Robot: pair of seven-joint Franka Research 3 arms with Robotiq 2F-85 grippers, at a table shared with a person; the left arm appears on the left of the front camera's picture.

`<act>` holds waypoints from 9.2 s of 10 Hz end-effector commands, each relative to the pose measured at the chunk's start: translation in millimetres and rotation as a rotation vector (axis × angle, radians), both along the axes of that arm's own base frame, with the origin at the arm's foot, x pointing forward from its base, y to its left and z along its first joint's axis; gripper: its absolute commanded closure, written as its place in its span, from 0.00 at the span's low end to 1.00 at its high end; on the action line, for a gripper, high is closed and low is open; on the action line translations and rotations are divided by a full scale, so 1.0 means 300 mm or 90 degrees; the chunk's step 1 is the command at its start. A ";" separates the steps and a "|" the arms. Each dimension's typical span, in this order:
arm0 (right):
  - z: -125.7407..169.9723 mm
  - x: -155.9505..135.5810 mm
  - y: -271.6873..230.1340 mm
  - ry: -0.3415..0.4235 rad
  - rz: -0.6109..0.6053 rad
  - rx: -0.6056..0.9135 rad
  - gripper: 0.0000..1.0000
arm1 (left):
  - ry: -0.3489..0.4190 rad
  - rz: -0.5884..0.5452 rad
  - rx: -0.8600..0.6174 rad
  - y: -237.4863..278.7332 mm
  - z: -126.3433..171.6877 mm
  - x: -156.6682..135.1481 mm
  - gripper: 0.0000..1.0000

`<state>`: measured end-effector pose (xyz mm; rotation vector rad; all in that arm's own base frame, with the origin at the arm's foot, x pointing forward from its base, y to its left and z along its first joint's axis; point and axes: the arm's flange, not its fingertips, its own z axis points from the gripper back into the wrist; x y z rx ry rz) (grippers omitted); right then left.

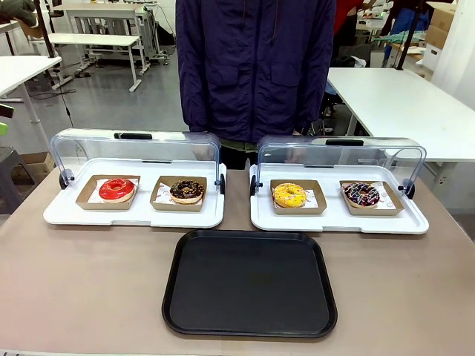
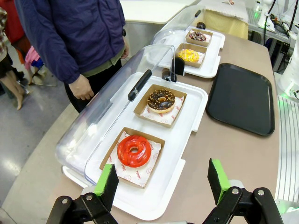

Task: Move the second donut from the left to the tray.
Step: Pick up the Paper togo box containing the Donut indicated by the person and place it on the Handle tray.

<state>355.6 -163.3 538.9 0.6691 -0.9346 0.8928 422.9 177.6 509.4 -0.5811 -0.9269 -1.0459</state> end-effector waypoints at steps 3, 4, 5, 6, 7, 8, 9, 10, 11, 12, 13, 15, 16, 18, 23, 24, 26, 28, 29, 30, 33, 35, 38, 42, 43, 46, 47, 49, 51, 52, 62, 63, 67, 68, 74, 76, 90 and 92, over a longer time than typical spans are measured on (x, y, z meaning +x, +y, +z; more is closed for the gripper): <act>0.000 0.009 0.004 -0.019 0.004 0.008 0.00 | -0.003 -0.007 -0.002 -0.003 0.006 -0.001 0.00; 0.000 0.009 0.004 -0.019 0.004 0.008 0.00 | -0.003 -0.007 -0.002 -0.003 0.006 -0.001 0.00; 0.000 0.009 0.004 -0.019 0.004 0.008 0.00 | -0.003 -0.007 -0.002 -0.003 0.006 -0.001 0.00; 0.000 0.009 0.004 -0.019 0.004 0.008 0.00 | -0.003 -0.007 -0.002 -0.003 0.006 -0.001 0.00; 0.000 0.009 0.004 -0.019 0.004 0.008 0.00 | -0.003 -0.007 -0.002 -0.003 0.006 -0.001 0.00; 0.000 0.009 0.004 -0.019 0.004 0.008 0.00 | -0.003 -0.007 -0.002 -0.003 0.006 -0.001 0.00; 0.000 0.009 0.004 -0.019 0.004 0.008 0.00 | -0.003 -0.007 -0.002 -0.003 0.006 -0.001 0.00; 0.000 0.009 0.004 -0.019 0.004 0.008 0.00 | -0.003 -0.007 -0.002 -0.003 0.006 -0.001 0.00; 0.000 0.009 0.004 -0.019 0.004 0.008 0.00 | -0.003 -0.007 -0.002 -0.003 0.006 -0.001 0.00; 0.000 0.009 0.004 -0.019 0.004 0.008 0.00 | -0.003 -0.007 -0.002 -0.003 0.006 -0.001 0.00; 0.000 0.009 0.004 -0.019 0.004 0.008 0.00 | -0.003 -0.007 -0.002 -0.003 0.006 -0.001 0.00; 0.000 0.009 0.004 -0.019 0.004 0.008 0.00 | -0.003 -0.007 -0.002 -0.003 0.006 -0.001 0.00; 0.000 0.009 0.004 -0.019 0.004 0.008 0.00 | -0.003 -0.007 -0.002 -0.003 0.006 -0.001 0.00; 0.000 0.009 0.004 -0.019 0.004 0.008 0.00 | -0.003 -0.007 -0.002 -0.003 0.006 -0.001 0.00; 0.000 0.009 0.004 -0.019 0.004 0.008 0.00 | -0.003 -0.007 -0.002 -0.003 0.006 -0.001 0.00; 0.000 0.009 0.004 -0.019 0.004 0.008 0.00 | -0.003 -0.007 -0.002 -0.003 0.006 -0.001 0.00; 0.000 0.009 0.004 -0.019 0.004 0.008 0.00 | -0.003 -0.007 -0.002 -0.003 0.006 -0.001 0.00; 0.000 0.009 0.004 -0.019 0.004 0.008 0.00 | -0.003 -0.007 -0.002 -0.003 0.006 -0.001 0.00; 0.000 0.009 0.004 -0.019 0.004 0.008 0.00 | -0.003 -0.007 -0.002 -0.003 0.006 -0.001 0.00; 0.000 0.009 0.004 -0.019 0.004 0.008 0.00 | -0.003 -0.007 -0.002 -0.003 0.006 -0.001 0.00; 0.000 0.009 0.004 -0.019 0.004 0.008 0.00 | -0.003 -0.007 -0.002 -0.003 0.006 -0.001 0.00; 0.000 0.009 0.004 -0.019 0.004 0.008 0.00 | -0.003 -0.007 -0.002 -0.003 0.006 -0.001 0.00; 0.000 0.009 0.004 -0.019 0.004 0.008 0.00 | -0.003 -0.007 -0.002 -0.003 0.006 -0.001 0.00; 0.000 0.009 0.004 -0.019 0.004 0.008 0.00 | -0.003 -0.007 -0.002 -0.003 0.006 -0.001 0.00; 0.000 0.009 0.004 -0.019 0.004 0.008 0.00 | -0.003 -0.007 -0.002 -0.003 0.006 -0.001 0.00; 0.000 0.009 0.004 -0.019 0.004 0.008 0.00 | -0.003 -0.007 -0.002 -0.003 0.006 -0.001 0.00; 0.000 0.009 0.004 -0.019 0.004 0.008 0.00 | -0.003 -0.007 -0.002 -0.003 0.006 -0.001 0.00; 0.000 0.009 0.004 -0.019 0.004 0.008 0.00 | -0.003 -0.007 -0.002 -0.003 0.006 -0.001 0.00; 0.000 0.009 0.004 -0.019 0.004 0.008 0.00 | -0.003 -0.007 -0.002 -0.003 0.006 -0.001 0.00; 0.000 0.009 0.004 -0.019 0.004 0.008 0.00 | -0.003 -0.007 -0.002 -0.003 0.006 -0.001 0.00; 0.000 0.009 0.004 -0.019 0.004 0.008 0.00 | -0.003 -0.007 -0.002 -0.003 0.006 -0.001 0.00; 0.000 0.009 0.004 -0.019 0.004 0.008 0.00 | -0.003 -0.007 -0.002 -0.003 0.006 -0.001 0.00; 0.000 0.009 0.004 -0.019 0.004 0.008 0.00 | -0.003 -0.007 -0.002 -0.003 0.006 -0.001 0.00; 0.000 0.009 0.004 -0.019 0.004 0.008 0.00 | -0.003 -0.007 -0.002 -0.003 0.006 -0.001 0.00; 0.000 0.009 0.004 -0.019 0.004 0.008 0.00 | -0.006 -0.020 0.025 -0.047 0.049 0.016 0.00; 0.000 0.009 0.004 -0.019 0.004 0.008 0.00 | 0.009 -0.060 0.086 -0.184 0.125 0.049 0.00; 0.000 0.009 0.004 -0.019 0.004 0.008 0.00 | -0.005 -0.235 0.557 -1.168 -0.340 0.143 0.00; 0.000 0.009 0.004 -0.019 0.004 0.008 0.00 | 0.025 -0.224 0.539 -1.139 -0.367 0.185 0.00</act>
